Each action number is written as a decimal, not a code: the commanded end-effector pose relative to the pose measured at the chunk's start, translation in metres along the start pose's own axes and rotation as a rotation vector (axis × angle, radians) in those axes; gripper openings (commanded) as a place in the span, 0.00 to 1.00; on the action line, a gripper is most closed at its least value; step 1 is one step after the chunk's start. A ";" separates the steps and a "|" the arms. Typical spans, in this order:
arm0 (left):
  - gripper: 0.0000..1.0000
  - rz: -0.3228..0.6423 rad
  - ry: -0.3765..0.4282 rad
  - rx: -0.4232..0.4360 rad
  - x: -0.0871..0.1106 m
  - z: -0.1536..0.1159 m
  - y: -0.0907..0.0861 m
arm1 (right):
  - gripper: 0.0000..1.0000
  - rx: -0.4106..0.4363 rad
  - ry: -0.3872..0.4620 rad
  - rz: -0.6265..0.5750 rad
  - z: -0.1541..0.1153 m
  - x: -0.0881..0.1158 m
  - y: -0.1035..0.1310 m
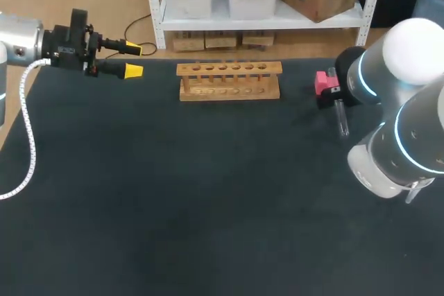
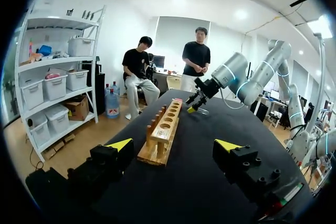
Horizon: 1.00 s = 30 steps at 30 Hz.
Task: Grasp the test tube, adjust it, and insert it.
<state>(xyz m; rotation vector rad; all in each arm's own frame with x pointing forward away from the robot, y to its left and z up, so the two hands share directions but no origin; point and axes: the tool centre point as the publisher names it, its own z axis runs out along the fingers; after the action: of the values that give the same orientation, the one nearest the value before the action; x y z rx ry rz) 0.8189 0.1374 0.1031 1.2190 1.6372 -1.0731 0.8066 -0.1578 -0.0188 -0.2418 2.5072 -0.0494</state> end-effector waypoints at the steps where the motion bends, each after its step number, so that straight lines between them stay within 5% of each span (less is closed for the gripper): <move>1: 1.00 0.002 -0.001 0.000 0.001 0.000 0.000 | 1.00 0.030 -0.006 0.005 0.003 -0.001 0.002; 23: 1.00 0.002 -0.001 0.000 0.001 0.000 0.000 | 1.00 -0.005 -0.015 0.028 0.011 -0.001 0.005; 30: 1.00 0.002 -0.001 0.000 0.001 0.000 0.000 | 0.82 -0.010 -0.022 0.031 0.010 -0.002 0.006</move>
<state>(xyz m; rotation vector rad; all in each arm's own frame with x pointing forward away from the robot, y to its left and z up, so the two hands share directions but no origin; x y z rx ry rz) 0.8189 0.1374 0.1031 1.2190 1.6371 -1.0732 0.8127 -0.1508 -0.0253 -0.2072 2.4889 -0.0231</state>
